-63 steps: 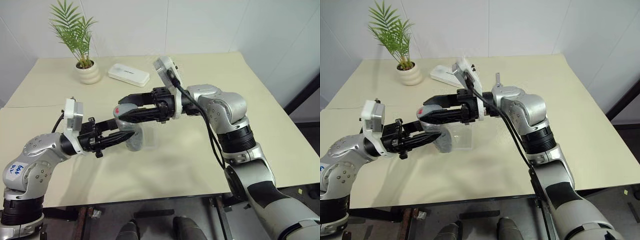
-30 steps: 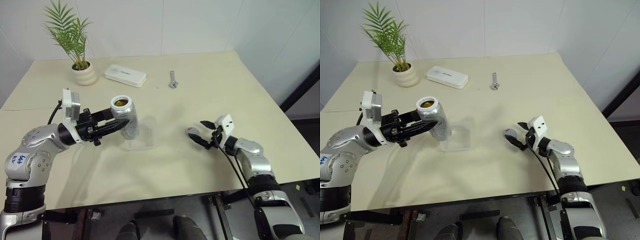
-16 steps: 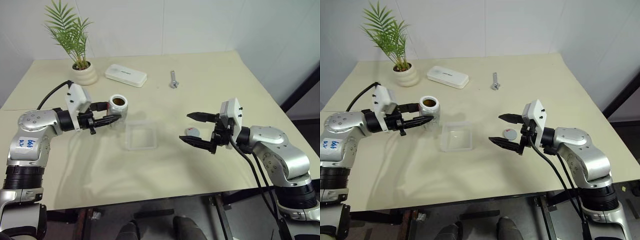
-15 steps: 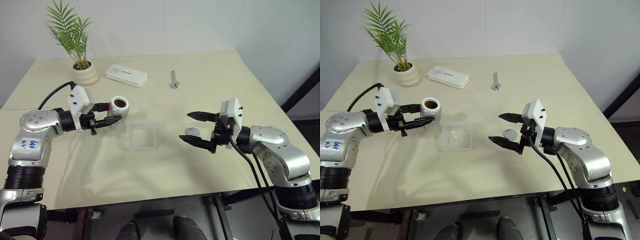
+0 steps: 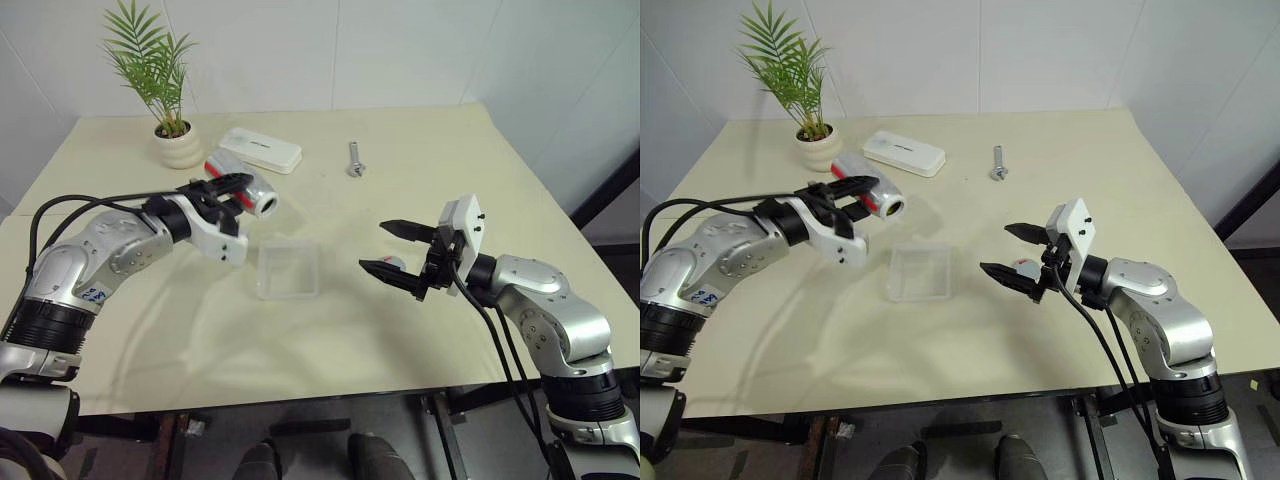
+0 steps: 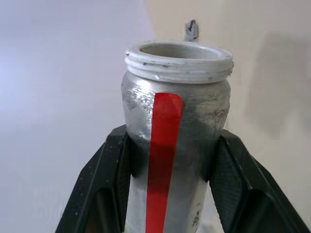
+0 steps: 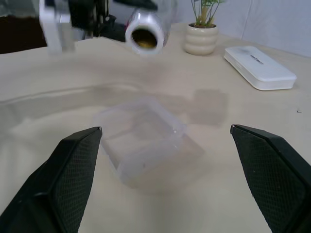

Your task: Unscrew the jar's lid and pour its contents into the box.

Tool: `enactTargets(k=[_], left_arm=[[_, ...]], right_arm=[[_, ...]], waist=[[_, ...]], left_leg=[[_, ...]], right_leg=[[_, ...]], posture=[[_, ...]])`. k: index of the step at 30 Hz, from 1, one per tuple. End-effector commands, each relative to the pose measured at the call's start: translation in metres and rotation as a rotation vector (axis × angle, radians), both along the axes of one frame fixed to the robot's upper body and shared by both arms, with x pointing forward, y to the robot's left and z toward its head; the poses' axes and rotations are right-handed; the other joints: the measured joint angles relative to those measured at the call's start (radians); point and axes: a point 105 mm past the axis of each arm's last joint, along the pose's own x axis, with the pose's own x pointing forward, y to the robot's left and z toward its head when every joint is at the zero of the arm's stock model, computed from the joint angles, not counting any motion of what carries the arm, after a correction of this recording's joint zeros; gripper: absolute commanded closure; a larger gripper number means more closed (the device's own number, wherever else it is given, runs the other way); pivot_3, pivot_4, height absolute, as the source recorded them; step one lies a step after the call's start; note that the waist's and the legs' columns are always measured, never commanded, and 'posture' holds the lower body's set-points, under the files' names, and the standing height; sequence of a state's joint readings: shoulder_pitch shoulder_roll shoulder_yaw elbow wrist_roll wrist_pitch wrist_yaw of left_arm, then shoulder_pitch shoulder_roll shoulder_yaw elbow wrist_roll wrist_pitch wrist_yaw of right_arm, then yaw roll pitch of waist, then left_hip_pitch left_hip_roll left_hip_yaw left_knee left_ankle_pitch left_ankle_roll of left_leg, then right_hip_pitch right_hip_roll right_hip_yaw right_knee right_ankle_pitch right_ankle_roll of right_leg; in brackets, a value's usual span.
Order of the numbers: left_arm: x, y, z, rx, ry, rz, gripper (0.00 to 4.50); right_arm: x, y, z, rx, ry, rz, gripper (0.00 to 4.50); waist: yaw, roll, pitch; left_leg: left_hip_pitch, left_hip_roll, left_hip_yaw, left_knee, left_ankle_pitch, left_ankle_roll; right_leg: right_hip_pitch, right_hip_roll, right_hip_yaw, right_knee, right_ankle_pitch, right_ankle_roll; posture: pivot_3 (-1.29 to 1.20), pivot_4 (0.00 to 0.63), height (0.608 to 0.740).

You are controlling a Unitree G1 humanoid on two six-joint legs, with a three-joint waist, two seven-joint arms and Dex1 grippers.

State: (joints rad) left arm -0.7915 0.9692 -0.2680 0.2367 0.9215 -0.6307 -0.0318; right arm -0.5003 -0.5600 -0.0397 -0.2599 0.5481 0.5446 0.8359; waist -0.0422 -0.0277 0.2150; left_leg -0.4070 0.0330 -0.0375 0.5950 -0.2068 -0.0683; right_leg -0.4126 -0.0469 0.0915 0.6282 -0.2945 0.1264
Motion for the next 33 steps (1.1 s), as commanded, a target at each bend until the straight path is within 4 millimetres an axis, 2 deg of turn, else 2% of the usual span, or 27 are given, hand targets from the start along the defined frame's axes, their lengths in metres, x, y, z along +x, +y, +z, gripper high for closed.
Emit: enactTargets(k=[1, 5, 8, 12, 16, 20, 24, 25, 27, 29, 31, 33], left_arm=[[-0.005, -0.012, 0.004, 0.176, -0.189, -0.104, 2.63], [0.005, -0.012, 0.001, 0.296, -0.276, -0.102, 2.63], [0.001, -0.025, 0.003, 0.328, -0.337, -0.170, 2.63], [-0.006, -0.031, 0.003, 0.336, -0.339, -0.207, 2.63], [-0.002, -0.016, 0.005, 0.268, -0.289, -0.129, 2.63], [-0.004, -0.010, 0.009, 0.212, -0.259, -0.101, 2.63], [-0.005, 0.012, 0.020, -0.061, -0.101, 0.002, 2.63], [-0.005, 0.022, 0.024, -0.203, -0.039, 0.044, 2.63], [0.000, 0.051, 0.026, -0.590, 0.147, 0.155, 2.63], [0.001, 0.073, 0.019, -0.961, 0.346, 0.212, 2.63], [0.000, 0.096, 0.013, -1.287, 0.477, 0.219, 2.63], [-0.002, 0.130, 0.001, -1.629, 0.522, 0.268, 2.63]], right_arm=[[-0.001, 0.002, 0.009, 0.026, -0.043, -0.002, 0.04], [0.000, 0.005, 0.010, 0.054, -0.035, -0.007, 0.04], [0.000, 0.007, 0.009, 0.073, -0.027, -0.006, 0.04], [0.001, 0.008, 0.008, 0.083, -0.020, -0.009, 0.04], [0.003, 0.008, 0.008, 0.089, -0.018, -0.008, 0.04], [0.002, 0.009, 0.008, 0.089, -0.018, 0.005, 0.04], [0.001, 0.008, 0.006, 0.063, -0.026, 0.022, 0.04], [0.001, 0.008, 0.007, 0.057, -0.034, 0.023, 0.04], [0.001, 0.006, 0.009, 0.034, -0.072, 0.031, 0.04], [-0.001, 0.005, 0.007, -0.004, -0.114, 0.048, 0.04], [-0.003, 0.003, 0.002, -0.064, -0.150, 0.068, 0.04], [-0.004, 0.001, -0.002, -0.104, -0.182, 0.087, 0.04]], waist=[[0.003, 0.000, 0.000], [0.011, 0.000, 0.000], [0.012, 0.000, 0.000], [0.013, 0.000, 0.000], [0.011, 0.000, 0.000], [0.012, 0.000, 0.000], [0.010, 0.000, 0.000], [0.010, 0.000, 0.000], [0.010, 0.000, 0.000], [0.010, 0.000, 0.000], [0.008, 0.000, 0.000], [0.006, 0.000, 0.000]], left_leg=[[0.000, 0.000, 0.000, 0.000, 0.000, 0.000], [0.000, 0.000, 0.001, 0.001, 0.000, 0.000], [0.000, 0.000, 0.001, 0.001, 0.000, 0.000], [0.000, 0.000, 0.001, 0.001, 0.000, 0.001], [0.000, 0.000, 0.001, 0.001, 0.000, 0.001], [0.001, 0.000, 0.002, 0.002, 0.000, 0.001], [0.001, 0.000, 0.002, 0.003, 0.000, 0.001], [0.001, 0.000, 0.002, 0.003, 0.000, 0.001], [0.001, 0.000, 0.003, 0.004, 0.000, 0.001], [0.002, 0.000, 0.003, 0.005, 0.000, 0.001], [0.002, 0.001, 0.002, 0.008, 0.000, 0.001], [0.002, 0.001, 0.002, 0.011, -0.001, 0.001]], right_leg=[[0.000, 0.000, 0.000, 0.000, 0.000, 0.000], [0.000, 0.000, 0.000, 0.000, 0.000, 0.001], [0.000, 0.000, 0.000, 0.001, 0.000, 0.001], [-0.001, 0.000, 0.000, 0.001, 0.000, 0.001], [-0.001, 0.000, 0.001, 0.002, 0.000, 0.001], [-0.001, 0.000, 0.001, 0.004, 0.000, 0.000], [-0.001, 0.000, 0.002, 0.005, 0.000, 0.000], [-0.001, 0.000, 0.002, 0.006, 0.000, 0.000], [-0.001, 0.000, 0.002, 0.008, 0.000, 0.000], [-0.001, 0.000, 0.002, 0.010, -0.001, -0.001], [-0.001, 0.001, 0.001, 0.012, -0.001, -0.001], [-0.001, 0.001, 0.001, 0.015, -0.001, -0.001]], posture=[[0.00, 0.150, 0.740], [0.00, 0.150, 0.740], [0.00, 0.150, 0.740], [0.00, 0.150, 0.740], [0.00, 0.150, 0.740], [0.00, 0.150, 0.740], [0.00, 0.150, 0.740], [0.00, 0.150, 0.740], [0.00, 0.150, 0.740], [0.00, 0.150, 0.740], [0.00, 0.150, 0.740], [0.00, 0.150, 0.740]])
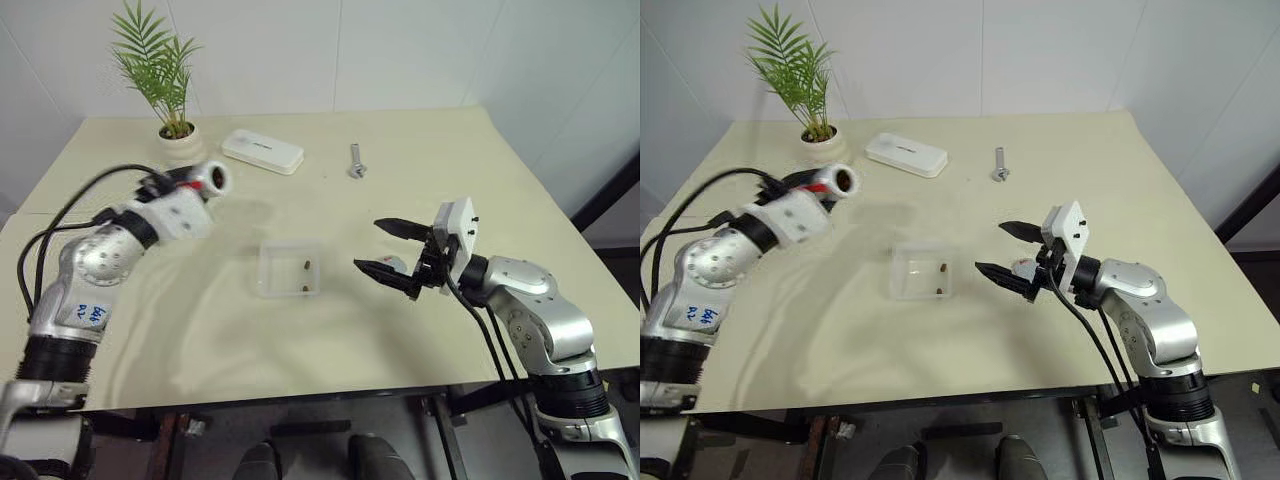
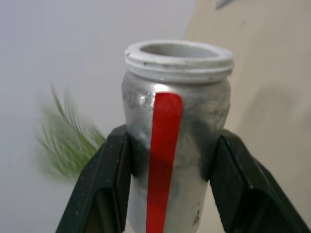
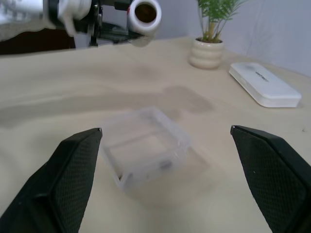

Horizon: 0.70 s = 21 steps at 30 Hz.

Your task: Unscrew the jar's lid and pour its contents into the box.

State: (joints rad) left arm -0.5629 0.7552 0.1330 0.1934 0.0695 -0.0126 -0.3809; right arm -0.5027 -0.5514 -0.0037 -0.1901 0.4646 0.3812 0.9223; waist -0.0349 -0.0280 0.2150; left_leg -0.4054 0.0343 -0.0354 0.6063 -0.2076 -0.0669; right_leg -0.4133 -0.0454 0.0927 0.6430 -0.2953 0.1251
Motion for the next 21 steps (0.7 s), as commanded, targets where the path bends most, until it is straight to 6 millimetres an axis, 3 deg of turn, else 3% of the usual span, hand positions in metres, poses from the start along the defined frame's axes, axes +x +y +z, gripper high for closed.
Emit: enactTargets(k=[1, 4, 9, 19, 21], left_arm=[[-0.010, 0.058, -0.005, -0.559, 0.068, 0.142, 2.63], [-0.020, 0.092, -0.037, -0.723, 0.118, 0.264, 2.63], [-0.029, 0.118, -0.056, -0.800, 0.080, 0.298, 2.63], [-0.031, 0.124, -0.088, -0.898, 0.022, 0.277, 2.63], [-0.032, 0.126, -0.093, -0.903, 0.030, 0.287, 1.91]], right_arm=[[-0.006, -0.002, 0.003, -0.053, -0.097, 0.051, 0.04], [-0.004, -0.004, 0.008, -0.040, -0.112, 0.061, 0.04], [0.000, -0.005, 0.024, 0.016, -0.150, 0.063, 0.04], [-0.004, 0.000, 0.028, -0.001, -0.172, 0.112, 0.04], [-0.004, 0.000, 0.027, -0.010, -0.170, 0.112, 0.00]], waist=[[-0.005, 0.000, 0.000], [-0.023, -0.001, 0.000], [-0.021, -0.001, 0.000], [-0.017, -0.003, -0.001], [-0.017, -0.003, -0.001]], left_leg=[[0.000, 0.000, 0.000, 0.002, 0.000, 0.000], [0.001, 0.000, -0.002, 0.006, 0.000, 0.000], [0.001, 0.000, -0.002, 0.007, 0.001, 0.000], [0.001, 0.000, -0.002, 0.006, 0.001, -0.001], [0.001, 0.000, -0.002, 0.006, 0.001, -0.001]], right_leg=[[0.000, 0.000, 0.000, 0.001, 0.000, 0.000], [0.002, 0.000, 0.000, 0.003, 0.000, 0.001], [0.003, 0.000, 0.000, 0.002, 0.001, 0.000], [0.003, 0.000, 0.000, 0.000, 0.002, 0.000], [0.003, 0.000, 0.000, 0.001, 0.002, 0.000]], posture=[[0.00, 0.150, 0.740], [0.00, 0.150, 0.740], [0.00, 0.150, 0.740], [0.00, 0.150, 0.740], [0.00, 0.150, 0.740]])
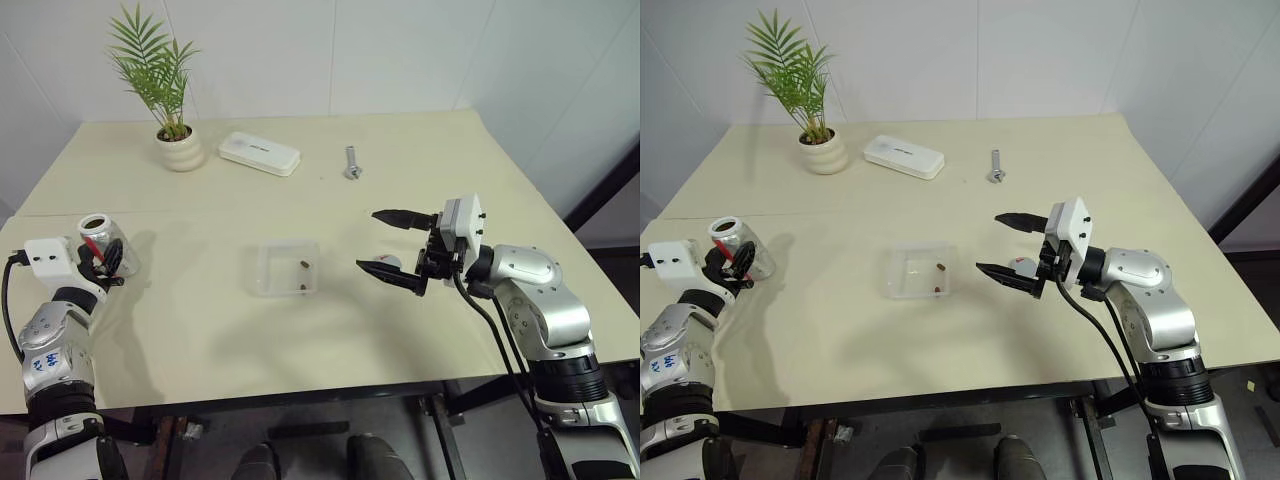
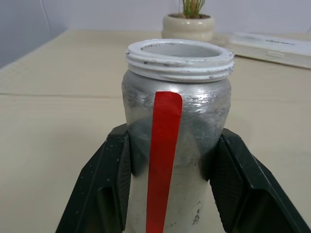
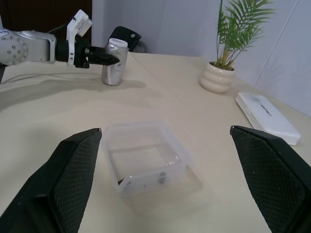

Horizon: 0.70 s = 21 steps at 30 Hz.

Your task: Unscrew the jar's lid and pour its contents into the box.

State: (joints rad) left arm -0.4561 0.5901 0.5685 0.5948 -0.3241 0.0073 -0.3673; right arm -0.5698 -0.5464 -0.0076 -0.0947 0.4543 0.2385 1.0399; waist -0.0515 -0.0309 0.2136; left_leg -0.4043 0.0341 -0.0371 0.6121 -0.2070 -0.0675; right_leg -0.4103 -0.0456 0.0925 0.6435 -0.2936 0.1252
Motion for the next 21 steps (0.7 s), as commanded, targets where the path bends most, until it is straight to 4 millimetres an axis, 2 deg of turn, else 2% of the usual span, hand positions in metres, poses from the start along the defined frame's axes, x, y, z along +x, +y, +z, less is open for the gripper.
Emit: enactTargets(k=[1, 5, 7, 13, 16, 18, 19, 21], left_arm=[[-0.005, 0.008, 0.001, -0.032, -0.033, 0.016, 1.73], [-0.012, 0.005, 0.001, 0.023, -0.020, -0.016, 0.48], [-0.022, 0.003, 0.002, 0.080, -0.009, -0.031, 0.02], [-0.071, -0.001, -0.003, 0.172, 0.026, -0.025, 0.02], [-0.095, -0.017, -0.004, 0.377, 0.100, -0.108, 0.02], [-0.102, -0.038, 0.006, 0.571, 0.115, -0.240, 0.02], [-0.101, -0.044, 0.016, 0.601, 0.096, -0.274, 0.02], [-0.096, -0.064, 0.038, 0.620, 0.047, -0.400, 0.02]], right_arm=[[-0.004, -0.001, 0.013, 0.002, -0.053, 0.016, 0.00], [-0.005, -0.001, 0.013, 0.007, -0.041, 0.025, 0.00], [-0.005, 0.000, 0.012, 0.007, -0.035, 0.029, 0.00], [-0.008, -0.004, 0.006, 0.000, -0.017, 0.034, 0.00], [-0.007, -0.009, 0.003, -0.015, -0.009, 0.023, 0.00], [-0.005, -0.016, 0.000, -0.059, -0.010, 0.019, 0.00], [-0.003, -0.020, -0.002, -0.089, -0.014, 0.017, 0.00], [0.000, -0.028, -0.005, -0.127, -0.015, 0.005, 0.00]], waist=[[-0.002, 0.000, 0.000], [-0.006, 0.000, 0.000], [-0.008, 0.000, 0.000], [-0.005, 0.000, 0.000], [-0.005, 0.000, 0.000], [-0.005, -0.001, 0.000], [0.001, -0.001, 0.000], [0.010, -0.001, 0.000]], left_leg=[[0.000, 0.000, 0.000, 0.000, 0.000, 0.000], [0.000, 0.000, 0.000, 0.000, 0.000, 0.000], [0.000, 0.000, 0.000, -0.001, 0.000, 0.000], [0.000, 0.002, 0.001, -0.001, -0.003, -0.002], [0.000, 0.003, 0.002, -0.002, -0.004, -0.002], [0.000, 0.004, 0.004, -0.002, -0.004, -0.002], [0.000, 0.004, 0.005, -0.002, -0.005, -0.002], [0.000, 0.005, 0.005, -0.002, -0.004, -0.001]], right_leg=[[0.000, 0.000, 0.000, 0.000, 0.000, 0.000], [0.000, 0.000, 0.000, 0.000, 0.000, 0.000], [0.000, 0.000, 0.000, 0.000, 0.000, 0.000], [-0.001, 0.000, 0.000, -0.001, -0.001, -0.002], [-0.001, -0.001, 0.000, -0.003, -0.002, -0.003], [-0.001, 0.000, 0.000, -0.007, -0.006, -0.011], [-0.001, 0.000, 0.000, -0.008, -0.010, -0.020], [0.000, 0.000, -0.001, -0.012, -0.010, -0.023]], posture=[[0.00, 0.150, 0.740], [0.00, 0.150, 0.740], [0.00, 0.150, 0.740], [0.00, 0.150, 0.740], [0.00, 0.150, 0.740], [0.00, 0.150, 0.740], [0.00, 0.150, 0.740], [0.00, 0.150, 0.740]])
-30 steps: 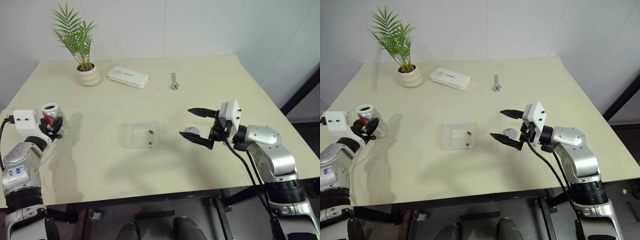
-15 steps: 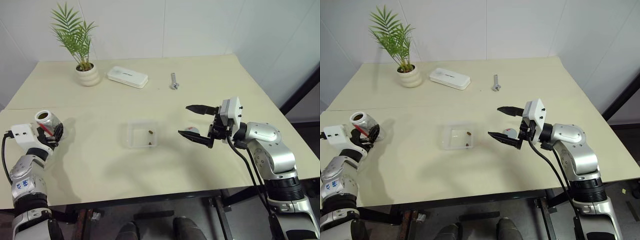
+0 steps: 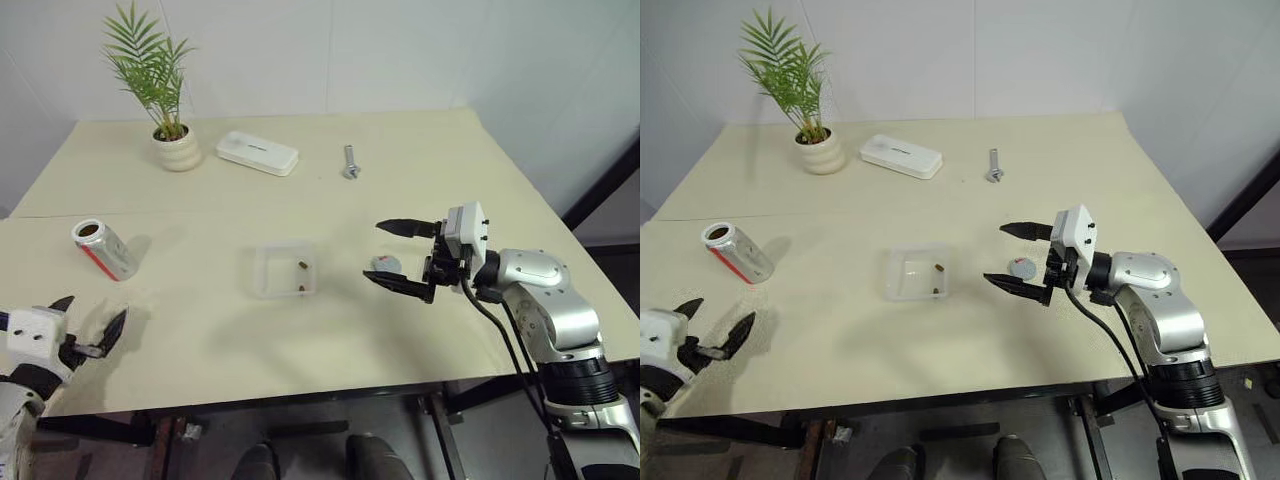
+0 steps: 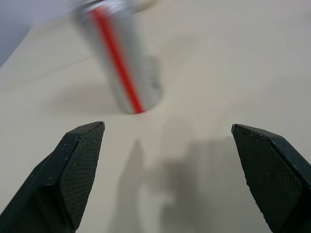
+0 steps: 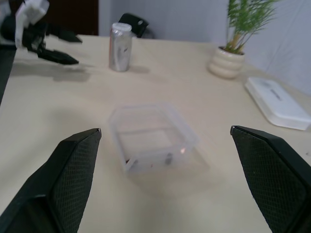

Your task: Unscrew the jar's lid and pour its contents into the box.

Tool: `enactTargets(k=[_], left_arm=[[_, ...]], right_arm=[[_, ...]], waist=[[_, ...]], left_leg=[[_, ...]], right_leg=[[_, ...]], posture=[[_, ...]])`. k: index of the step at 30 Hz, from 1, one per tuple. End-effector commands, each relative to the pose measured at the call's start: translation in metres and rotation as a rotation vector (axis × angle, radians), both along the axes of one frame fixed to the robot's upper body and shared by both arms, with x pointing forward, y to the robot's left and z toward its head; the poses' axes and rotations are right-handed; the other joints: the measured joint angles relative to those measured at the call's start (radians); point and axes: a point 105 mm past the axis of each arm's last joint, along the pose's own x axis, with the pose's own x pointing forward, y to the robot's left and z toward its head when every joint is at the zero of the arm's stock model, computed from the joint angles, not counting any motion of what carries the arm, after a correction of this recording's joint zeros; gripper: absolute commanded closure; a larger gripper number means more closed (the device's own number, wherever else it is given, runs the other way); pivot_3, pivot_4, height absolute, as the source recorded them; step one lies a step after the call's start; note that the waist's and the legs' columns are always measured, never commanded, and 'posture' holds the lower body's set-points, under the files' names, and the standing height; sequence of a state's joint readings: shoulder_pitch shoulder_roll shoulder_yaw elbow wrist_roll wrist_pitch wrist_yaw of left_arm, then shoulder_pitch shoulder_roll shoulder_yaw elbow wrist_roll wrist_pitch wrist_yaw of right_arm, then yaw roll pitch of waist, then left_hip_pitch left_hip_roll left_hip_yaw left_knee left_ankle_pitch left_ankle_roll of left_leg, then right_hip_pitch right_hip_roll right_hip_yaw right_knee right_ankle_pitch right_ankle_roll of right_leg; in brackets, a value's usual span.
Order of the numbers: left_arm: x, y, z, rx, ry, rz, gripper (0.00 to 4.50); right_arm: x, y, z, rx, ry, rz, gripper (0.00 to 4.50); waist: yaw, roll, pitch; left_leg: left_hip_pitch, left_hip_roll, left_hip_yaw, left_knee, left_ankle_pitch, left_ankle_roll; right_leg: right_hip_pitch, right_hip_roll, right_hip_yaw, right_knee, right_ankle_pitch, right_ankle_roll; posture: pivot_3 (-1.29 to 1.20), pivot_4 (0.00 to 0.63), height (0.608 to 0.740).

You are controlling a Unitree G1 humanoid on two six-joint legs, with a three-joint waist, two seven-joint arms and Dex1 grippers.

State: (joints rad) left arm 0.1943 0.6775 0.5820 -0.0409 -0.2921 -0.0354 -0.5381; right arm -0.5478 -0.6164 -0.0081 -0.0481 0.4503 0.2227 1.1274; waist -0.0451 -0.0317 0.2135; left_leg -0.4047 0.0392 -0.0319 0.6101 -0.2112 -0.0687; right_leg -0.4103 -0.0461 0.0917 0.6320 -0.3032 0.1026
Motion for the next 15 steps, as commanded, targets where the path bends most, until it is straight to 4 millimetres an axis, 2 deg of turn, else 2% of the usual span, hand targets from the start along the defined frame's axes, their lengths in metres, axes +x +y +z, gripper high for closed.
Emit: enactTargets(k=[1, 4, 6, 9, 13, 15], left_arm=[[0.008, -0.042, 0.054, 0.090, -0.095, -0.256, 0.02], [0.004, -0.077, 0.063, 0.093, -0.037, -0.533, 0.02], [0.001, -0.086, 0.062, 0.079, 0.030, -0.647, 0.02], [0.001, -0.089, 0.058, 0.092, 0.083, -0.717, 0.02], [0.006, -0.083, 0.058, 0.098, 0.096, -0.718, 0.02], [0.007, -0.083, 0.061, 0.090, 0.084, -0.716, 0.02]], right_arm=[[0.003, -0.016, 0.009, -0.051, -0.059, -0.013, 0.00], [0.002, -0.025, 0.004, -0.097, -0.059, -0.016, 0.00], [-0.001, -0.030, 0.004, -0.107, -0.047, -0.018, 0.00], [-0.002, -0.036, 0.003, -0.096, -0.009, -0.030, 0.00], [-0.005, -0.041, 0.002, -0.070, 0.006, -0.072, 0.00], [-0.007, -0.042, 0.000, -0.066, 0.008, -0.078, 0.00]], waist=[[0.007, 0.000, 0.000], [0.001, 0.001, 0.000], [-0.011, 0.001, 0.000], [-0.026, 0.001, 0.000], [-0.035, 0.001, 0.000], [-0.035, 0.001, 0.000]], left_leg=[[0.000, 0.002, 0.001, 0.000, 0.000, 0.000], [-0.001, 0.008, 0.012, -0.001, -0.003, -0.004], [0.000, 0.009, 0.020, -0.002, -0.003, -0.002], [0.000, 0.009, 0.028, -0.004, -0.004, 0.008], [0.000, 0.009, 0.028, -0.002, -0.010, 0.010], [0.000, 0.011, 0.027, 0.000, -0.013, 0.009]], right_leg=[[0.001, 0.000, 0.000, -0.004, 0.002, -0.002], [0.002, 0.003, 0.002, -0.015, 0.010, -0.010], [0.003, 0.001, 0.007, -0.017, 0.010, -0.009], [-0.001, 0.002, 0.013, -0.017, 0.010, -0.004], [-0.005, 0.003, 0.014, -0.006, 0.010, 0.019], [-0.006, 0.005, 0.014, -0.003, 0.008, 0.021]], posture=[[0.00, 0.150, 0.740], [0.00, 0.150, 0.740], [0.00, 0.150, 0.740], [0.00, 0.150, 0.740], [0.00, 0.150, 0.740], [0.00, 0.150, 0.740]])
